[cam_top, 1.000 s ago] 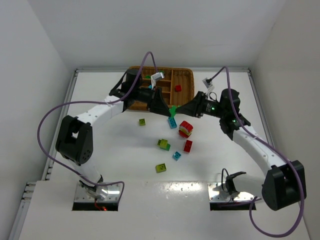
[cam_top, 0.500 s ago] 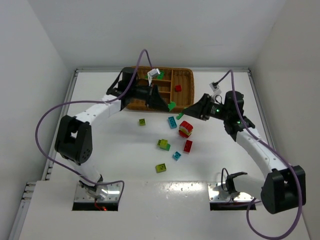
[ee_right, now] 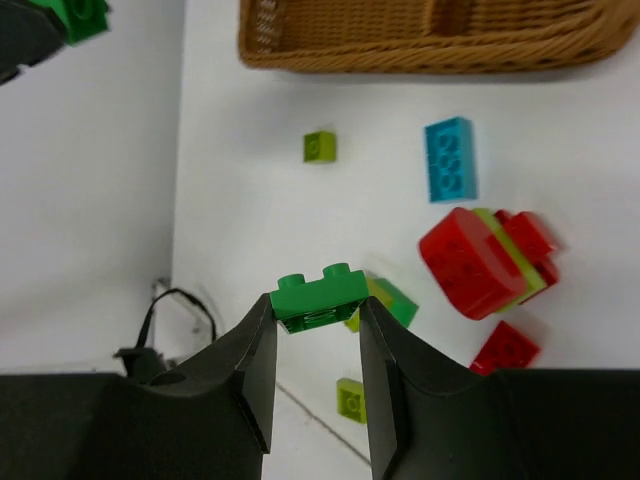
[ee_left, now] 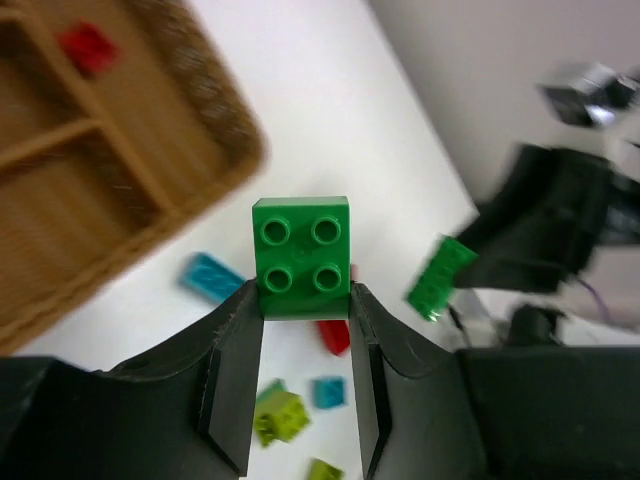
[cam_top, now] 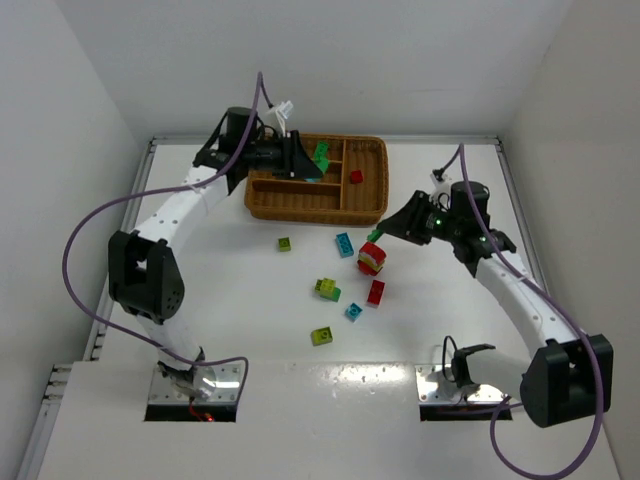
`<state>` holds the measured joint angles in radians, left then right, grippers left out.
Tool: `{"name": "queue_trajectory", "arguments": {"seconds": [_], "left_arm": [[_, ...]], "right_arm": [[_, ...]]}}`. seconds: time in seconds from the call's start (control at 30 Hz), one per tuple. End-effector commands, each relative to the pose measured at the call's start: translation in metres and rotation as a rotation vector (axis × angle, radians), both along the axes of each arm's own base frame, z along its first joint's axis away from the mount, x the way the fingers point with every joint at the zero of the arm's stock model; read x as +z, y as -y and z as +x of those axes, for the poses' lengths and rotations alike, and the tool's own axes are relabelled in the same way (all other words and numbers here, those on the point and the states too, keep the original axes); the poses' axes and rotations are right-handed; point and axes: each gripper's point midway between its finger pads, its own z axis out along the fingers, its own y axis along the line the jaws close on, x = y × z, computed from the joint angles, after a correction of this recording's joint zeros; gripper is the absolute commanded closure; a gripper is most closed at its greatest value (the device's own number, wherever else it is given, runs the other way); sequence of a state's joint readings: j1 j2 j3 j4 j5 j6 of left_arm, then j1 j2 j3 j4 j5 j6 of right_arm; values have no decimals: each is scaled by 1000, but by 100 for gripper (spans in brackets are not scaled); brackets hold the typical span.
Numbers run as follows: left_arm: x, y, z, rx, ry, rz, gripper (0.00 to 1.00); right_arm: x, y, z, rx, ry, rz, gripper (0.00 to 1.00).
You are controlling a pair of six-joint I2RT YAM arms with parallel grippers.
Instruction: Sort the legos into containers by color
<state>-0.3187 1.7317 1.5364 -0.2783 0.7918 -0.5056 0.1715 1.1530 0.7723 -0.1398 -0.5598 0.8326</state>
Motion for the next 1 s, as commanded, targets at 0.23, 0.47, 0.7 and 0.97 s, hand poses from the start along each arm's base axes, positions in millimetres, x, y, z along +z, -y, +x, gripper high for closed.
{"name": "queue_trajectory", "arguments": {"seconds": [0.23,0.47,0.7,0.97], "left_arm": [[-34,-63,56,459,-10,539,100],[-49,-81,63,636,16,746,100],[-59,-59,85,608,42,708,100],[-69,-52,147,672,17,593,100]], "right_arm": [[-9,55,20,-198,-12,-340,89],[-19,60,20,-214,-49,-368,89],[-22,61,23,-219,-58,-376,89],[-25,62,24,-225,-66,-384,89]]}}
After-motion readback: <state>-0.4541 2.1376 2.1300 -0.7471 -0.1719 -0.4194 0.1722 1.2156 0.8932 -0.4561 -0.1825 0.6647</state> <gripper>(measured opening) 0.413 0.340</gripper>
